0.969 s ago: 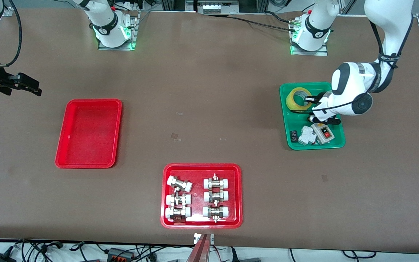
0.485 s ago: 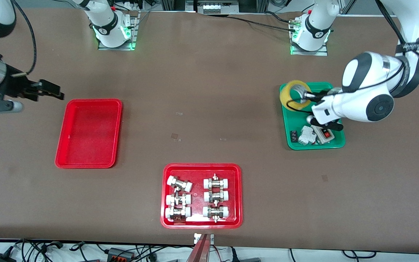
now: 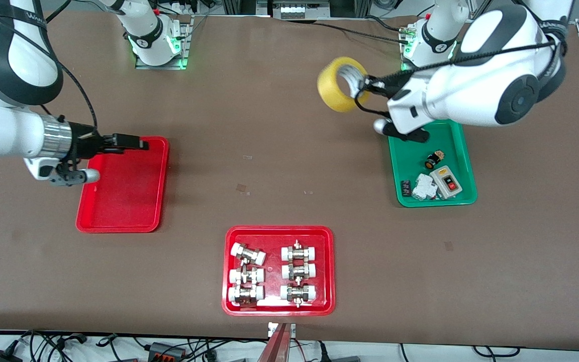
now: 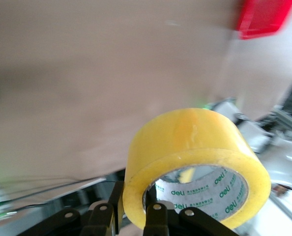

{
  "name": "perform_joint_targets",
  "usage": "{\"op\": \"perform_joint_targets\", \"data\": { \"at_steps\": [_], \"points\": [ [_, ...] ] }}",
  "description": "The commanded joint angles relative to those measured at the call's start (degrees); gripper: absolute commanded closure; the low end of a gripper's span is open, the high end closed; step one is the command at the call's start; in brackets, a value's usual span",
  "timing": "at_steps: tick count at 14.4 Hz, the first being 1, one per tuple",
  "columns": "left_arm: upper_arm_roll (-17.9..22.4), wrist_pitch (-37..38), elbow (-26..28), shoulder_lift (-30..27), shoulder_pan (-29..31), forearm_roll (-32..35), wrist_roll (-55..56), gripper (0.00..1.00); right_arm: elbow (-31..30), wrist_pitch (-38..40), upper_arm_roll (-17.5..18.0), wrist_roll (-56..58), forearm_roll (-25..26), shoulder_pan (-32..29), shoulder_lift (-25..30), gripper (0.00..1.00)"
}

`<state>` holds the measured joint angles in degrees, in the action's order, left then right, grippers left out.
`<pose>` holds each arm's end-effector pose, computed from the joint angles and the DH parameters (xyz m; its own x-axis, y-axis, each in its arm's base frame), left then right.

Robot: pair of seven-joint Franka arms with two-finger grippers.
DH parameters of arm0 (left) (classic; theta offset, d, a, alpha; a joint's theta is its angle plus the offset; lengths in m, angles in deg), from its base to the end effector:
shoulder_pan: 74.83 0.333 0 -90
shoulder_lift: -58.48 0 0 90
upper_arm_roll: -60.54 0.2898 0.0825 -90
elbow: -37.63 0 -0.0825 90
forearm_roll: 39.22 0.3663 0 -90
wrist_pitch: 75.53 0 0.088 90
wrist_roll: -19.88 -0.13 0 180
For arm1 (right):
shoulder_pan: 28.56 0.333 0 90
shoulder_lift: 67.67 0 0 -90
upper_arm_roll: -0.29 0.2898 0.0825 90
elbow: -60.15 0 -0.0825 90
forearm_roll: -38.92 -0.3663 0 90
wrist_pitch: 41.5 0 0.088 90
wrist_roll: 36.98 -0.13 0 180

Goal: Left arm passes tape to right arm into tray
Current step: 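Lift the tape with the left gripper while the right gripper approaches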

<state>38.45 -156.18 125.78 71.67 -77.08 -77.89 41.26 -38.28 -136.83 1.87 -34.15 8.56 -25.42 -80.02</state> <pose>0.4837 -0.2955 0.4994 0.8286 -0.2061 -0.5206 0.1208 -0.8420 0.5257 0.5635 0.1072 0.4128 0.9640 0.0762 -0.2546 -0.0609 -0.8691 -0.4908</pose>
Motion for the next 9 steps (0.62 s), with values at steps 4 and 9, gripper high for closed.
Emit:
{"op": "perform_joint_targets", "data": {
  "at_steps": [4,9],
  "points": [
    [-0.1,-11.6,-2.5,3.9,-6.3,-9.5,11.6,1.0,2.8,0.0,-0.2,0.6,-14.3,3.7,0.4,0.0],
    [-0.1,-11.6,-3.7,4.9,-5.9,-11.1,11.8,1.0,6.8,0.0,-0.2,-1.9,-15.7,9.4,0.9,0.0]
  ]
}}
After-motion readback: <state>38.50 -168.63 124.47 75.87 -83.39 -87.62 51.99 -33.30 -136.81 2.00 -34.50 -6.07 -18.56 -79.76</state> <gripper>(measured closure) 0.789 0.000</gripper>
